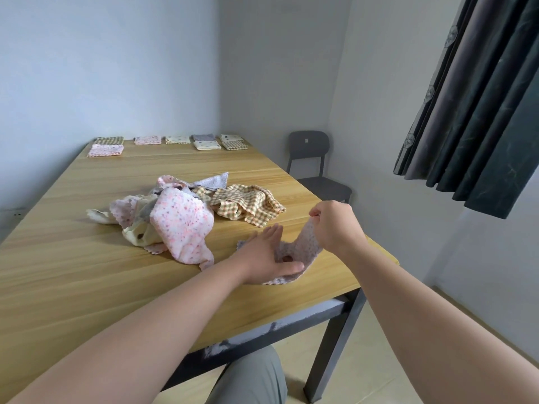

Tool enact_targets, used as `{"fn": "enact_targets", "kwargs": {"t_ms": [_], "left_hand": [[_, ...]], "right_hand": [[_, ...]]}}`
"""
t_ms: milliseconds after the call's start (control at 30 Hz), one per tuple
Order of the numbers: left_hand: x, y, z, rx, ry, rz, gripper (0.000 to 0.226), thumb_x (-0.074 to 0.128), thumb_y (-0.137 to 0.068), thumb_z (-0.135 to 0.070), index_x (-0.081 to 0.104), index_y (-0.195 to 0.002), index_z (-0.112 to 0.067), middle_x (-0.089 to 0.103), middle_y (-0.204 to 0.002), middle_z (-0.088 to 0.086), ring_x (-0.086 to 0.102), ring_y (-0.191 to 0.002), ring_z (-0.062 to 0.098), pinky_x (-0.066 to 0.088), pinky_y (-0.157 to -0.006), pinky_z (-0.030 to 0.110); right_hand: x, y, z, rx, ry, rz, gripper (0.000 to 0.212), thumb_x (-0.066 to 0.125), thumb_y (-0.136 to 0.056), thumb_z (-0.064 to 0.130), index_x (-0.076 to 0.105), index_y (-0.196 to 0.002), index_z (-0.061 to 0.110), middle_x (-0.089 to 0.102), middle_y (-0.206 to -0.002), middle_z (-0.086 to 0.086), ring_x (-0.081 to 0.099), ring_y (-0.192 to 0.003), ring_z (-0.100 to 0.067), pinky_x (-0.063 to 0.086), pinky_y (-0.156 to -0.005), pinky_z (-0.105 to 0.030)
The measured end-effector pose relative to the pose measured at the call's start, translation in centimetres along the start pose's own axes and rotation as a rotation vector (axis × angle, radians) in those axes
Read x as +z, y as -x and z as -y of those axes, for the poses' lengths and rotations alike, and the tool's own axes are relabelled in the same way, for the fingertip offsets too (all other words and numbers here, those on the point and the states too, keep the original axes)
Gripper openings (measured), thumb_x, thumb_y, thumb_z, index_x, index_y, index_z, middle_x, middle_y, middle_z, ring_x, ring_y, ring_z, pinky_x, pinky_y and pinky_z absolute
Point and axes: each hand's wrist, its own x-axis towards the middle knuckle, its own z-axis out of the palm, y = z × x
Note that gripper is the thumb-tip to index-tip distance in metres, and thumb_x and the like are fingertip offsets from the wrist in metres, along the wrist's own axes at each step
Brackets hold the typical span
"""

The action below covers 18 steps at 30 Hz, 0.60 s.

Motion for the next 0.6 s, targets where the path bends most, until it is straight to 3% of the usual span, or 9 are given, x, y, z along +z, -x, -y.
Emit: {"fn": "enact_targets", "kwargs": {"t_ms": [167,267,333,400,433,500,533,600], "left_hand": [[0.6,1.2,3.3,-0.115,0.043,-0.206,0.069,0.031,-0.107,-0.052,0.014,-0.162,-0.014,0.01,-0.169,-0.002,0.008,-0.156,0.014,0.008,-0.126,0.033],[1.0,2.1,3.9,-0.169,0.179,-0.378,0.052,0.034,-0.11,-0.037,0.033,-0.158,-0.017,0.032,-0.163,-0.001,0.03,-0.15,0.017,0.026,-0.12,0.033],[1.2,2.1,4.2,-0.221,0.203,-0.495,0.044,0.04,-0.108,-0.026,0.047,-0.151,-0.021,0.054,-0.149,0.002,0.056,-0.13,0.022,0.045,-0.105,0.037],[1.2,2.0,4.3,-0.31,0.178,-0.551,0.046,0.045,-0.102,-0.014,0.054,-0.145,-0.024,0.068,-0.131,0.004,0.068,-0.105,0.023,0.054,-0.086,0.038],[1.1,2.0,4.3,-0.342,0.176,-0.551,0.049,0.045,-0.099,-0.01,0.055,-0.145,-0.025,0.069,-0.128,0.004,0.069,-0.101,0.023,0.055,-0.083,0.037],[1.1,2.1,4.3,-0.371,0.209,-0.534,0.053,0.045,-0.097,-0.005,0.055,-0.145,-0.025,0.067,-0.132,0.0,0.067,-0.109,0.022,0.054,-0.088,0.036],[1.1,2.1,4.3,-0.372,0.232,-0.525,0.055,0.045,-0.096,-0.003,0.055,-0.145,-0.025,0.065,-0.135,-0.002,0.064,-0.117,0.021,0.052,-0.093,0.036],[1.0,2.1,4.5,-0.36,0.282,-0.499,0.059,0.044,-0.092,0.002,0.055,-0.145,-0.023,0.063,-0.138,-0.004,0.058,-0.128,0.019,0.049,-0.103,0.037]], "right_hand": [[-0.7,0.2,-0.7,0.097,0.103,0.011,0.038,0.044,-0.086,-0.015,0.069,-0.109,0.002,0.064,-0.111,-0.015,0.065,-0.092,-0.032,0.059,-0.072,-0.038],[-0.8,0.4,-0.6,0.114,0.167,0.022,0.033,0.043,-0.081,-0.019,0.064,-0.094,0.004,0.058,-0.103,-0.014,0.058,-0.078,-0.031,0.046,-0.057,-0.031],[-0.4,0.2,-0.2,0.103,0.14,0.033,0.028,0.043,-0.08,-0.017,0.059,-0.079,0.006,0.054,-0.086,-0.01,0.053,-0.069,-0.03,0.038,-0.051,-0.026],[0.2,-0.2,0.7,0.047,0.072,0.073,0.031,0.042,-0.084,-0.012,0.046,-0.067,0.014,0.049,-0.073,-0.005,0.044,-0.058,-0.023,0.032,-0.046,-0.023],[0.7,-0.2,1.3,0.023,0.055,0.105,0.033,0.042,-0.086,-0.01,0.051,-0.072,0.018,0.056,-0.08,-0.005,0.046,-0.058,-0.02,0.034,-0.045,-0.022],[1.6,0.1,2.5,-0.02,-0.039,0.144,0.041,0.046,-0.091,-0.005,0.069,-0.115,0.019,0.068,-0.108,-0.01,0.057,-0.062,-0.015,0.045,-0.047,-0.023],[2.0,0.6,3.0,-0.029,-0.088,0.153,0.049,0.049,-0.092,-0.004,0.063,-0.134,0.016,0.069,-0.114,-0.012,0.057,-0.059,-0.013,0.048,-0.047,-0.023],[3.0,1.6,4.0,-0.053,-0.147,0.194,0.055,0.051,-0.093,-0.003,0.052,-0.146,0.014,0.071,-0.105,-0.012,0.048,-0.048,-0.01,0.041,-0.041,-0.019]]}}
